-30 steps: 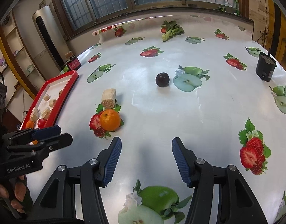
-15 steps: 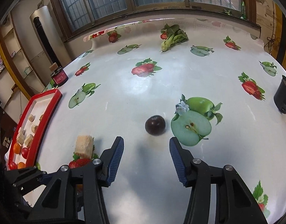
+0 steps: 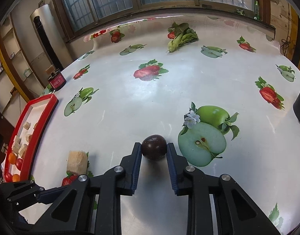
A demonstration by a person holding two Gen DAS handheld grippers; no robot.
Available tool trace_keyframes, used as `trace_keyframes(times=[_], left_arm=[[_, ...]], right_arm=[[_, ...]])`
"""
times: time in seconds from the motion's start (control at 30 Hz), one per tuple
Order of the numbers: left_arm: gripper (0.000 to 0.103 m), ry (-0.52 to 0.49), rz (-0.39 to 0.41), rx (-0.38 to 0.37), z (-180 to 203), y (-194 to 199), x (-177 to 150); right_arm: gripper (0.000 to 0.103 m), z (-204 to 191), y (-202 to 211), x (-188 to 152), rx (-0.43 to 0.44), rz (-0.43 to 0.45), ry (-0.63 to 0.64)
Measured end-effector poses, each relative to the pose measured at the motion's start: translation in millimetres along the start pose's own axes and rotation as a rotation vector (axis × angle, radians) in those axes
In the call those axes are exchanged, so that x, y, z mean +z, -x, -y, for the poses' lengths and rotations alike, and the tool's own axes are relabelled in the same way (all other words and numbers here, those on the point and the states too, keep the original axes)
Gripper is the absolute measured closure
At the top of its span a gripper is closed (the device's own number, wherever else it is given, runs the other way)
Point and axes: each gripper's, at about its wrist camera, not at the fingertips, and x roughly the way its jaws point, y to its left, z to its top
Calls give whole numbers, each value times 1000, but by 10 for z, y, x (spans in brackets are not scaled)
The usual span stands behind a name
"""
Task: Organize fruits
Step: 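Grasp the orange with the left tool while the right tool grasps the dark plum, then carry the orange and the dark plum over the red tray with both tools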
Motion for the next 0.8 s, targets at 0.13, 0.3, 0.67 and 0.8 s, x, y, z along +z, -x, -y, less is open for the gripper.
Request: trace_keyframes(times=[0.13, 0.3, 0.67, 0.8], left_arm=[[71, 5, 15, 0, -51, 135, -50], [71, 19, 27, 6, -129, 267, -117], [71, 54, 61, 39, -330, 574, -302], [71, 65, 79, 56, -405, 692, -357]], right_arm=[[76, -98, 181, -121, 24, 5, 5], [76, -298, 403, -352, 65, -2, 27], [76, -636, 731, -703, 112, -9, 51], [76, -736, 791, -776, 121, -13, 59]])
